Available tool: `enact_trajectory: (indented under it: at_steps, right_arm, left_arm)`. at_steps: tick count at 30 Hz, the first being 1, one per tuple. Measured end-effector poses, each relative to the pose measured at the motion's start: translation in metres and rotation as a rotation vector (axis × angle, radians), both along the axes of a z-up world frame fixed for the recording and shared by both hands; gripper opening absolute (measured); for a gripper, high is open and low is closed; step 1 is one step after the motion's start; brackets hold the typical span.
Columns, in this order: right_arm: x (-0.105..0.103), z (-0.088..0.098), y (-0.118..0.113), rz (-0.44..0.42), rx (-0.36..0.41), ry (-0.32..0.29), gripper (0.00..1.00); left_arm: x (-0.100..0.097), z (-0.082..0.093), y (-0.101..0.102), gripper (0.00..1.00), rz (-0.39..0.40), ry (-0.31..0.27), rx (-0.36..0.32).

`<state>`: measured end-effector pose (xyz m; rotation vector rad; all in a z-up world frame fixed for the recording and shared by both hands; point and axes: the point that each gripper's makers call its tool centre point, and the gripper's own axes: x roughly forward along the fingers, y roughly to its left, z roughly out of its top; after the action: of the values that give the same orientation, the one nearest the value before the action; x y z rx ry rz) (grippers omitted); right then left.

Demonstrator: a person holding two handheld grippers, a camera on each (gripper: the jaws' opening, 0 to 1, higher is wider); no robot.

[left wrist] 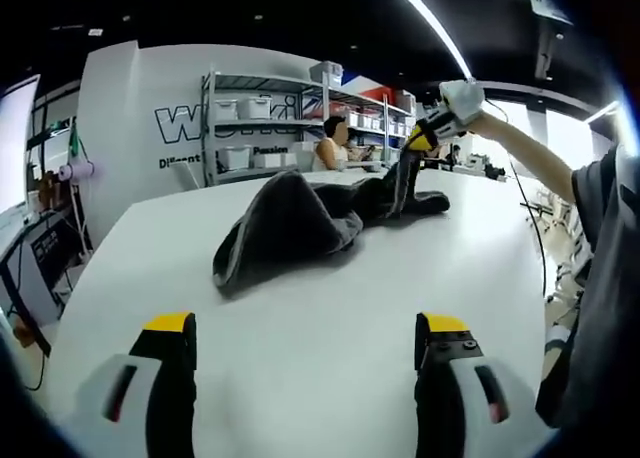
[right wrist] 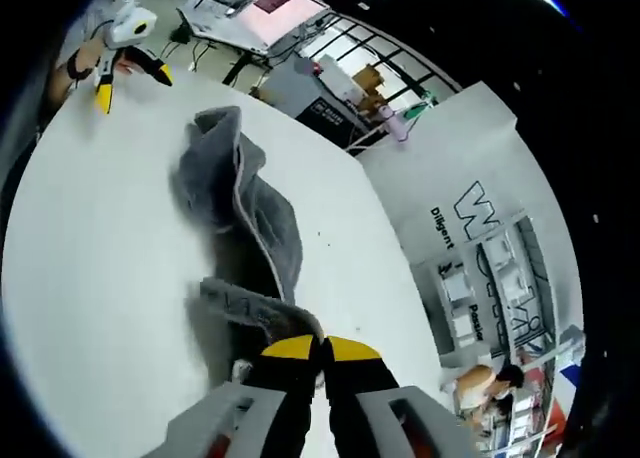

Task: Fold the towel on the table until its edges align and the towel forms a compact rectangular stack.

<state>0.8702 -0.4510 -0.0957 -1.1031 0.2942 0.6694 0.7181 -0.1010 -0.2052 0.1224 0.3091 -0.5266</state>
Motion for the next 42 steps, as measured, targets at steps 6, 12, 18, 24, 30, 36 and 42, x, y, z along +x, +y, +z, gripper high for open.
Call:
enact_trajectory:
  at_steps: [6,12,18,24,30,36,42]
  right_arm:
    - [-0.012,0.014,-0.058,-0.124,0.072,-0.045,0.03]
    - [-0.007,0.029,-0.092,-0.175,0.102,-0.081,0.03]
    - [-0.005,0.034,-0.093,-0.176,0.113,-0.097,0.03]
    - [-0.009,0.024,-0.089,-0.165,0.093,-0.078,0.03]
    - [-0.032,-0.015,-0.082,-0.136,0.092,0.060,0.03]
    - [-0.059,-0.061,-0.074,-0.116,0.123,0.201,0.03]
    - [-0.084,-0.112,-0.074,-0.114,0.137,0.373,0.04]
  left_arm:
    - [-0.001,0.002,-0.007,0.95,-0.010,-0.005,0.005]
    - [-0.002,0.001,-0.011,0.95,-0.016,-0.004,0.008]
    - [-0.002,0.001,-0.011,0.95,-0.019,-0.002,0.010]
    - [-0.002,0.001,-0.009,0.95,-0.017,-0.001,0.012]
    - [-0.002,0.000,-0.008,0.95,-0.018,0.001,0.011]
    - [-0.002,-0.001,-0.013,0.95,-0.026,0.003,0.012]
    - [-0.003,-0.003,-0.020,0.95,-0.047,0.007,0.019]
